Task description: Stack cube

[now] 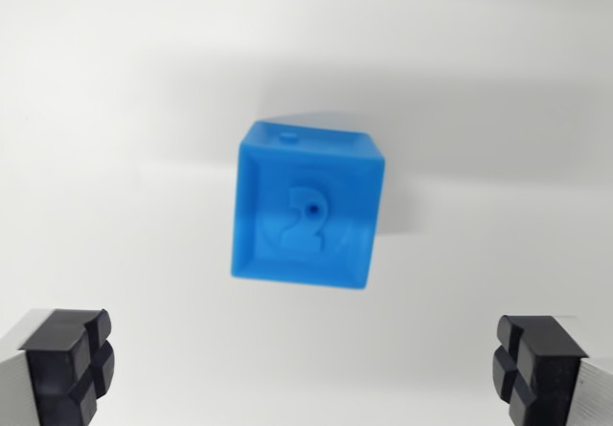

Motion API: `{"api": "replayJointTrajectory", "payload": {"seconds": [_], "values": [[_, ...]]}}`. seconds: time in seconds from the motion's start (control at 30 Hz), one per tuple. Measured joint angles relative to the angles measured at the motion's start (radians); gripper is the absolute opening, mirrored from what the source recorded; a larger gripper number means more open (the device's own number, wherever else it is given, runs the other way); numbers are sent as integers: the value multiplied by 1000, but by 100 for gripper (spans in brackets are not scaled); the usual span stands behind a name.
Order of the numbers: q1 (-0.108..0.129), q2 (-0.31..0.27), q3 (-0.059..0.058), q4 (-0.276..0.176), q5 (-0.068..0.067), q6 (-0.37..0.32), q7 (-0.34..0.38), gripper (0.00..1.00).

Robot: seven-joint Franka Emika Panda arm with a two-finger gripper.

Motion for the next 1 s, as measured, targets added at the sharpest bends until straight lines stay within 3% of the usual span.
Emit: {"api": "replayJointTrajectory", "payload": {"seconds": [0.53, 1.0], "values": [[0, 125, 0, 9, 0, 115, 1, 100], [0, 206, -1, 32, 0, 172, 1, 100]]}}
